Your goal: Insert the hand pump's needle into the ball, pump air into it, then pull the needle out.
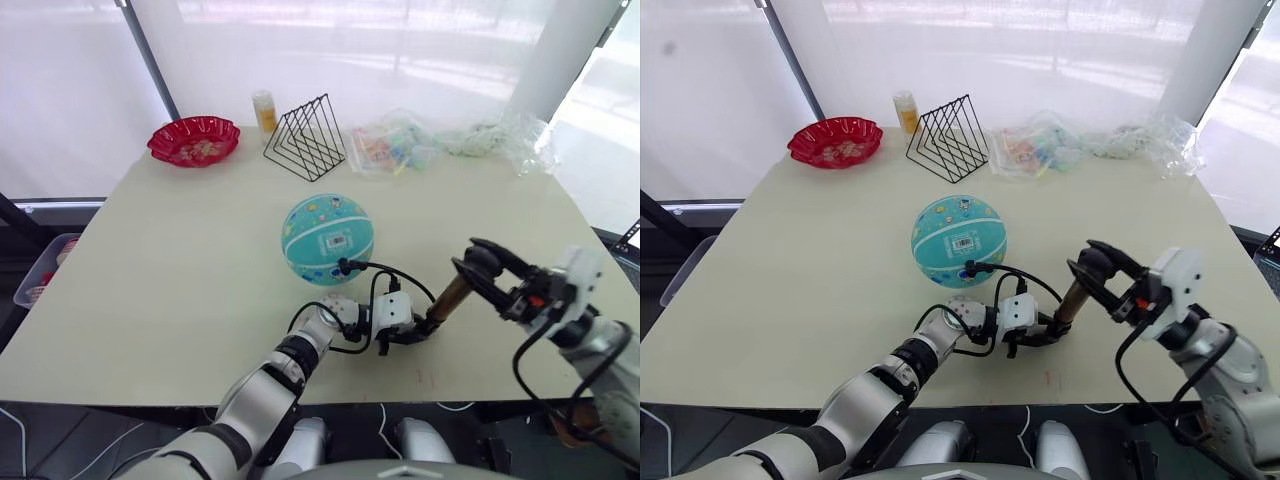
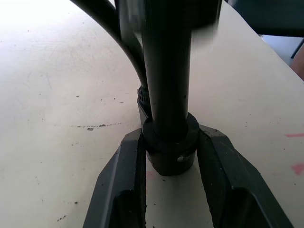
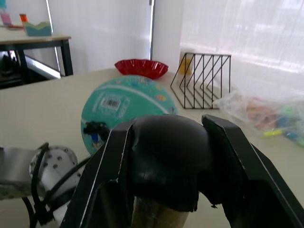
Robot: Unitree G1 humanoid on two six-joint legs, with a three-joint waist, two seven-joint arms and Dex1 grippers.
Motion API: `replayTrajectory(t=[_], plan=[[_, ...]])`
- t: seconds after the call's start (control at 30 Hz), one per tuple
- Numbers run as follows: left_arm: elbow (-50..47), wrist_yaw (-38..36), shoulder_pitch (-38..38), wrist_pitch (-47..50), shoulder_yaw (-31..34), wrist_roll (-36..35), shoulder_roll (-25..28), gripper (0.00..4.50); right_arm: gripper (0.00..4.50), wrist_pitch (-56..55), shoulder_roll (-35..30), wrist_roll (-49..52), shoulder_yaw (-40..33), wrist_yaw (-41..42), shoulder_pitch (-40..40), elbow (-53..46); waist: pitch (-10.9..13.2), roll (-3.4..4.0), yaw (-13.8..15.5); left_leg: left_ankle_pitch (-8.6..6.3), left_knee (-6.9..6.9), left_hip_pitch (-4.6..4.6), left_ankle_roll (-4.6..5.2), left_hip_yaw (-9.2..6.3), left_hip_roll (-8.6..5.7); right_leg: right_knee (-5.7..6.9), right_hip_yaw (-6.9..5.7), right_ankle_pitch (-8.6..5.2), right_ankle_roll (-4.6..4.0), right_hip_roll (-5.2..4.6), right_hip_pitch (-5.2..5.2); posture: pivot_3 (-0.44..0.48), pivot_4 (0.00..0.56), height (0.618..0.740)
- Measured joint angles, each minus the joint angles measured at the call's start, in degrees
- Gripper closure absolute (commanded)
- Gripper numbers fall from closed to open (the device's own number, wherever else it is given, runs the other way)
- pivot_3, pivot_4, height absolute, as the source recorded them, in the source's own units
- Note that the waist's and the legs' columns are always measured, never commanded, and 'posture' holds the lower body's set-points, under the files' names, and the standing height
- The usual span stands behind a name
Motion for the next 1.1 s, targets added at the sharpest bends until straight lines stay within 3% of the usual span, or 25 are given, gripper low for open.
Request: replayTrajectory(t=[0.17, 0.37, 0.5, 0.6, 0.67, 0.87, 1.1], plan=[[0.0, -0.1, 0.2, 0.0, 0.0, 0.0, -0.2, 3.46, 2.87, -2.0, 0.8, -3.9, 3.6, 1.2, -0.1, 5.3, -0.3, -0.01, 0.1, 0.07, 0.0, -0.02, 0.13, -0.17, -0.01, 0.0, -0.11, -0.03, -0.06, 0.05, 0.01, 0.0, 0.15, 0.74], [0.0, -0.2, 0.2, 0.1, 0.0, 0.0, -0.3, 3.46, 2.87, -2.0, 1.3, -3.2, 2.5, 2.0, -0.2, 5.4, -0.1, 0.09, 0.2, -0.01, 0.0, -0.07, 0.0, -0.24, -0.02, 0.0, -0.15, -0.04, -0.06, 0.04, 0.02, 0.0, 0.15, 0.74], [-0.7, -1.4, -0.5, 0.0, 0.0, -0.3, -1.2, 3.46, 2.87, 4.1, -2.1, 3.2, -3.1, 2.9, -1.6, 3.0, 0.6, 0.57, 0.6, 0.03, 0.06, -0.18, 0.07, -0.24, -0.12, -0.05, -0.13, -0.03, -0.06, -0.05, -0.01, 0.0, 0.15, 0.74], [-1.1, -1.5, -0.8, -0.1, 0.1, -0.9, -1.6, 3.46, 2.87, 8.9, -5.6, 8.5, -6.2, 2.3, -3.3, 1.1, 1.1, 1.03, 1.4, 0.12, 0.33, -1.12, 0.15, -0.26, -0.21, 0.03, -0.15, 0.2, -0.27, -0.07, -0.89, 0.0, 0.15, 0.74], [-1.3, -1.6, -0.8, -0.1, 0.1, -1.1, -1.8, 3.46, 2.87, 11.4, -7.9, 11.8, -9.0, 1.8, -4.7, -0.3, 1.4, 1.14, 1.6, 0.12, 0.36, -1.17, 0.15, -0.24, -0.28, 0.03, -0.1, 0.23, -0.24, -0.13, -0.94, 0.0, 0.15, 0.74], [-1.6, -1.8, -0.8, -0.5, 0.1, -1.1, -1.8, 3.46, 2.87, 18.9, -14.5, 26.7, -20.9, -2.9, -10.2, -7.2, 1.9, 0.96, 1.7, 0.11, 0.35, -1.37, 0.16, -0.29, -0.29, 0.02, -0.17, 0.23, -0.25, -0.18, -1.06, 0.0, 0.15, 0.74], [-1.5, -1.8, -0.7, -0.8, -0.2, -1.1, -1.7, 3.46, 2.87, 20.8, -15.2, 30.1, -24.1, -5.9, -10.3, -10.2, 2.0, 0.79, 1.8, 0.11, 0.35, -1.39, 0.16, -0.32, -0.29, 0.01, -0.22, 0.23, -0.25, -0.17, -1.09, 0.0, 0.15, 0.74]])
